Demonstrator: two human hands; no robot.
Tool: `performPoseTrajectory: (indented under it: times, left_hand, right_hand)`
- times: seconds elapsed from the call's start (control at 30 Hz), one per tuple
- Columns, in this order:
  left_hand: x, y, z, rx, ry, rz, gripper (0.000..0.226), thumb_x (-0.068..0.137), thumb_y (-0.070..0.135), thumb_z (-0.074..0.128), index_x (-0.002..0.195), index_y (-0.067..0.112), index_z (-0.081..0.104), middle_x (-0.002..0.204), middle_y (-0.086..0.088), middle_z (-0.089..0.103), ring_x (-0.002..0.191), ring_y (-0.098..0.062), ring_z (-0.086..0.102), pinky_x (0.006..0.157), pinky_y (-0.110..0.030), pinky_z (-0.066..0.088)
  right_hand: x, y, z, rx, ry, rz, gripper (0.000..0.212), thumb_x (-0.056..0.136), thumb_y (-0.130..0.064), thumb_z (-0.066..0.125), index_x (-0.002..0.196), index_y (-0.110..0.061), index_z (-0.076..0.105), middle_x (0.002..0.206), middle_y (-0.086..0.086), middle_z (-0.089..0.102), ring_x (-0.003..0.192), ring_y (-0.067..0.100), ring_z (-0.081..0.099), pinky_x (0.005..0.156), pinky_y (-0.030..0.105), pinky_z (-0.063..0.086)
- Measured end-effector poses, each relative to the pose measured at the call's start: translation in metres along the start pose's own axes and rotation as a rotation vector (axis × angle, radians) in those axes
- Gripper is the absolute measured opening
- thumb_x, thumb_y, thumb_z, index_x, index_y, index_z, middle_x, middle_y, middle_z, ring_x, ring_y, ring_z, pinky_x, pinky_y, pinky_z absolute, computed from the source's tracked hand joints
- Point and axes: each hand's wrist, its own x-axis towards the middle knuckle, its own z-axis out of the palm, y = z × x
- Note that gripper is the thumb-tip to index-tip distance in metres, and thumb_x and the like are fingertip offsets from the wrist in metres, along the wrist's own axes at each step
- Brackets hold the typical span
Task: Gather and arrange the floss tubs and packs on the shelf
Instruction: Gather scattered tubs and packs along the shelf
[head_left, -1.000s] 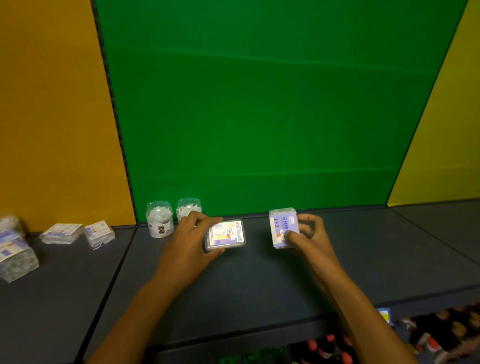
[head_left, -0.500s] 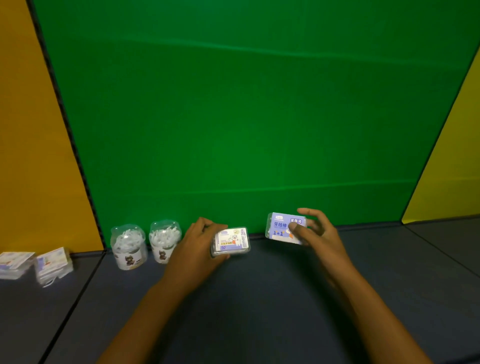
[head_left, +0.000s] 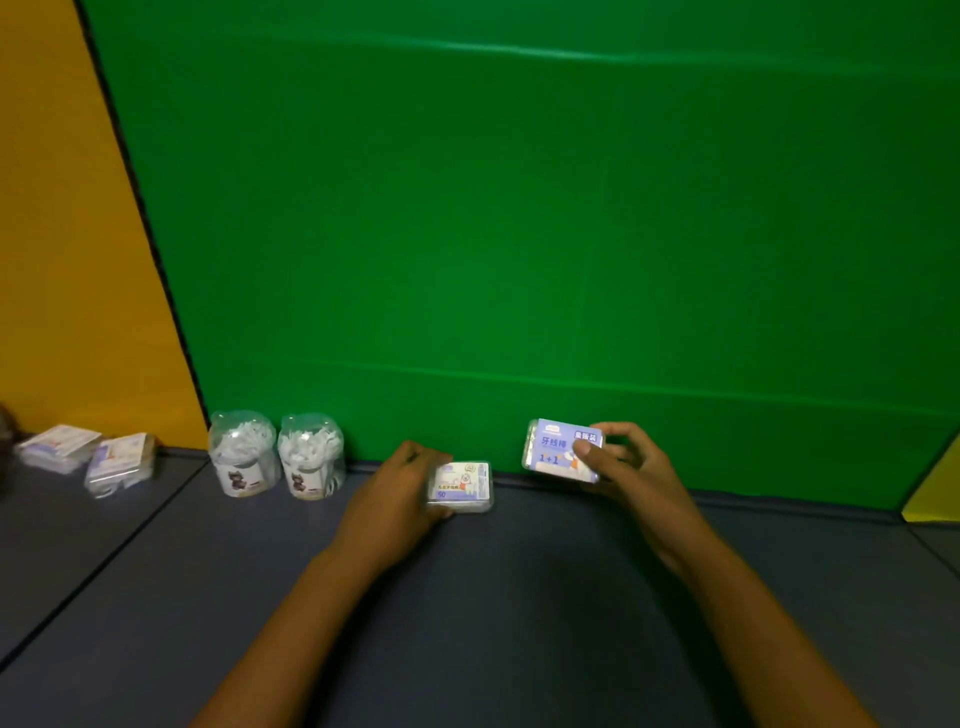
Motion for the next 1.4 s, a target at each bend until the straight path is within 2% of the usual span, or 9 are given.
performPoseTrajectory:
  times: [0.07,0.23,0.5,0.7,0.87,0.97,1.1,1.27,1.4]
  left_hand:
    - [0.001,0.003,0.002,0.007,-0.013,-0.042,0.061,0.076,0.026,0.077,0.131,0.022,0.050,0.124,0.003,0.049,0.110,-0.017,0.053,0.093,-0.035,0.046]
    - [0.004,0.004,0.007,0.004,-0.030,-0.095,0.053,0.080,0.023,0.074,0.127,0.021,0.051,0.128,0.000,0.048,0.113,-0.019,0.052,0.093,-0.029,0.043]
    - [0.003,-0.005,0.009,-0.021,-0.053,-0.102,0.042,0.088,0.021,0.066,0.127,0.020,0.050,0.134,-0.001,0.039,0.115,-0.020,0.051,0.096,-0.030,0.042]
    - [0.004,-0.007,0.004,0.097,-0.034,-0.025,0.058,0.083,0.039,0.069,0.134,0.022,0.045,0.133,-0.003,0.041,0.119,-0.021,0.047,0.099,-0.034,0.044]
    - [0.011,0.022,0.000,0.271,0.081,0.084,0.051,0.084,0.046,0.062,0.127,0.021,0.052,0.122,-0.004,0.052,0.111,-0.025,0.051,0.090,-0.038,0.045]
    - [0.015,0.046,0.005,0.357,0.062,0.125,0.050,0.086,0.051,0.057,0.126,0.021,0.053,0.120,-0.004,0.054,0.109,-0.025,0.052,0.088,-0.038,0.044]
    - [0.023,0.068,0.014,0.362,0.045,0.131,0.049,0.086,0.052,0.056,0.124,0.021,0.054,0.117,-0.005,0.055,0.107,-0.026,0.055,0.087,-0.038,0.047]
    - [0.023,0.095,0.030,0.317,0.027,0.083,0.046,0.089,0.048,0.054,0.126,0.022,0.051,0.120,-0.001,0.052,0.108,-0.022,0.055,0.086,-0.036,0.046]
    - [0.026,0.111,0.042,0.289,0.019,0.053,0.044,0.088,0.046,0.056,0.126,0.023,0.051,0.119,0.000,0.052,0.108,-0.021,0.055,0.086,-0.034,0.048]
  right_hand:
    - [0.005,0.004,0.000,0.028,-0.021,0.018,0.057,0.064,-0.037,0.080,0.110,-0.009,0.058,0.102,0.021,0.071,0.093,0.028,0.069,0.084,0.041,0.057]
    - [0.011,0.011,0.004,0.009,-0.049,0.044,0.031,0.082,-0.022,0.073,0.107,-0.010,0.059,0.089,0.010,0.072,0.087,0.019,0.069,0.076,0.034,0.059]
    - [0.008,0.011,0.003,-0.022,-0.007,0.040,0.027,0.084,-0.023,0.072,0.105,-0.011,0.059,0.089,0.010,0.072,0.087,0.019,0.068,0.070,0.029,0.059]
    - [-0.002,0.006,0.002,-0.038,0.065,0.027,0.029,0.084,-0.023,0.072,0.105,-0.009,0.060,0.090,0.013,0.074,0.085,0.019,0.070,0.074,0.034,0.060]
    - [-0.017,0.001,-0.017,-0.101,0.112,0.014,0.027,0.087,-0.027,0.070,0.106,-0.009,0.062,0.092,0.015,0.075,0.080,0.016,0.068,0.069,0.023,0.055]
    - [-0.022,-0.005,-0.035,-0.120,0.132,0.005,0.024,0.089,-0.027,0.067,0.104,-0.009,0.063,0.090,0.011,0.076,0.076,0.013,0.069,0.064,0.016,0.054]
    - [-0.018,-0.008,-0.061,-0.149,0.168,0.009,0.025,0.089,-0.031,0.068,0.102,-0.010,0.065,0.088,0.008,0.076,0.076,0.011,0.071,0.065,0.016,0.053]
    - [-0.007,0.011,-0.096,-0.214,0.196,0.029,0.026,0.088,-0.029,0.070,0.093,-0.004,0.068,0.087,0.012,0.075,0.062,0.004,0.064,0.055,0.014,0.048]
    - [0.005,0.028,-0.113,-0.340,0.159,0.064,0.024,0.086,-0.035,0.070,0.087,-0.010,0.068,0.073,0.000,0.071,0.049,-0.001,0.056,0.053,0.018,0.046]
